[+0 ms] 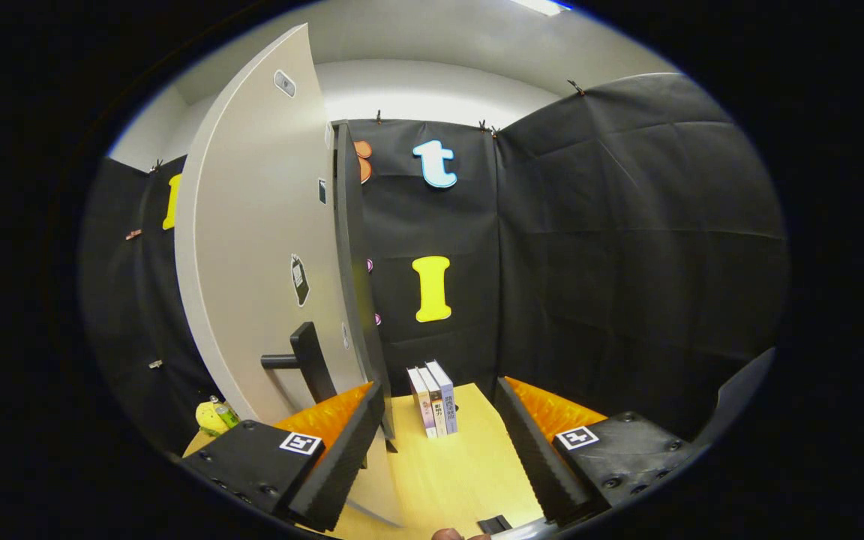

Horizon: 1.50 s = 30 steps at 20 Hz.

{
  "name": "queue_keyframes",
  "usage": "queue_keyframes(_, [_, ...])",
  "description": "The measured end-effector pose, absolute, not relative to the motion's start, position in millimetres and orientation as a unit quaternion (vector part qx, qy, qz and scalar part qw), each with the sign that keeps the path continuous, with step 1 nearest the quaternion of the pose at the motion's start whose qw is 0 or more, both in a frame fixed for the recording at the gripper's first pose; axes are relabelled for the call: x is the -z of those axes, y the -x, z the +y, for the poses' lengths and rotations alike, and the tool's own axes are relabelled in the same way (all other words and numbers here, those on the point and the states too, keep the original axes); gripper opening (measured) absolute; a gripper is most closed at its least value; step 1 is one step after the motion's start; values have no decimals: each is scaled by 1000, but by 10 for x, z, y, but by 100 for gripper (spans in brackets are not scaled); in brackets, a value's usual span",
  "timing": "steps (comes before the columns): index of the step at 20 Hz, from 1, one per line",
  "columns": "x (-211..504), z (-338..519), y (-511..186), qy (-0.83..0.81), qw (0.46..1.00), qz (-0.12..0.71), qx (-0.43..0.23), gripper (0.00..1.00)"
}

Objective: Open the shoe cabinet door, grab the shoes and put them into the shoe cabinet, then close the shoe cabinet door.

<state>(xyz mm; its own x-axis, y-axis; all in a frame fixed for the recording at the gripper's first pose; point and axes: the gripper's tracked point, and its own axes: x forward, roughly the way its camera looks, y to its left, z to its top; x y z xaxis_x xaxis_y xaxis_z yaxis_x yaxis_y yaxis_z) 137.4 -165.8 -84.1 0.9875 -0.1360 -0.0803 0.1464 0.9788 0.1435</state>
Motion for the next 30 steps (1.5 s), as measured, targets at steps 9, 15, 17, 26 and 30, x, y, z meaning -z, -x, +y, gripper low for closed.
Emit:
queue_keyframes(9, [810,-907,-1280,-70,996,41,44,97])
queue_keyframes(15, [793,-215,-1371,-67,996,42,29,97])
queue_keyframes(17, [780,17,-1424,-64,997,43,21,97])
queue_keyframes(26, [639,940,-1720,-42,998,35,-36,97])
queue_keyframes(30, [551,996,-1725,-35,998,25,-44,98])
